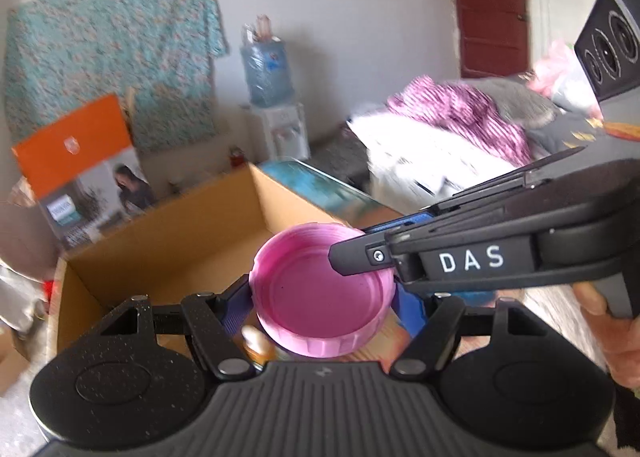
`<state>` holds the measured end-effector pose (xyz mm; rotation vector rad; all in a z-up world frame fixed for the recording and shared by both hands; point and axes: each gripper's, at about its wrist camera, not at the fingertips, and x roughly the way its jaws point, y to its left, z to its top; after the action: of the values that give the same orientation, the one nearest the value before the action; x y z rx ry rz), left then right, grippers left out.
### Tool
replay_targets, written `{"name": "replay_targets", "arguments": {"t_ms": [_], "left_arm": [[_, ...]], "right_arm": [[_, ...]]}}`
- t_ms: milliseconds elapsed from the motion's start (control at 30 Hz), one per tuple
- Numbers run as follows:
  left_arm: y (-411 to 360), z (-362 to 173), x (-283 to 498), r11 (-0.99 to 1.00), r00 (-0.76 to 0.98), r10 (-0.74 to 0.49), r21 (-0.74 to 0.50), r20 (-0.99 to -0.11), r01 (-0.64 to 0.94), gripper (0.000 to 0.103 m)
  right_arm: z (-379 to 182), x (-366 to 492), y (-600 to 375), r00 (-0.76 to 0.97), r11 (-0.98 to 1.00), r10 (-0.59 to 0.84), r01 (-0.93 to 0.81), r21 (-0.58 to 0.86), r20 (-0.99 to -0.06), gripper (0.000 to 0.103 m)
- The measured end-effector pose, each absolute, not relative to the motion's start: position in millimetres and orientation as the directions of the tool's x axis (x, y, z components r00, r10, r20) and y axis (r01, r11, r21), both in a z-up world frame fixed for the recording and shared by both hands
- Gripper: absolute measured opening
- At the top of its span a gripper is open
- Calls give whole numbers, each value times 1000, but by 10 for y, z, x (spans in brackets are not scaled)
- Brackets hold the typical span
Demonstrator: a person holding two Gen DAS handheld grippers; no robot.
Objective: Organize rigid objects
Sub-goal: 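Carry the pink lid into the cardboard box and open the right gripper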
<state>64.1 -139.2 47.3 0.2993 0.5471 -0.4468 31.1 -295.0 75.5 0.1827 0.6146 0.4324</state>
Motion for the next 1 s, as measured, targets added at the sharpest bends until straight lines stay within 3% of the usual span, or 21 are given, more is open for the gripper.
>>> {"name": "replay_targets", "arguments": {"t_ms": [200,367,633,1000], "left_arm": [[-1125,861,1036,901,789,-252,162,-560,403,75],[-774,879,1584,929,718,-202,103,-667,357,75],[-372,374,2367,949,498,-168,-4,-851,314,75],[-229,-60,2539,947,319,-163,-58,-934,315,76]], "right_arm": [[1144,828,-2667,695,850,525,-452,268,-491,16],[1216,1524,-2316,564,799,592,-502,329,-576,16],[715,2528,-1858,290,773,605,-439,458,-741,16],[83,2740,-1534,81,792,543,-381,477,-836,17]]}}
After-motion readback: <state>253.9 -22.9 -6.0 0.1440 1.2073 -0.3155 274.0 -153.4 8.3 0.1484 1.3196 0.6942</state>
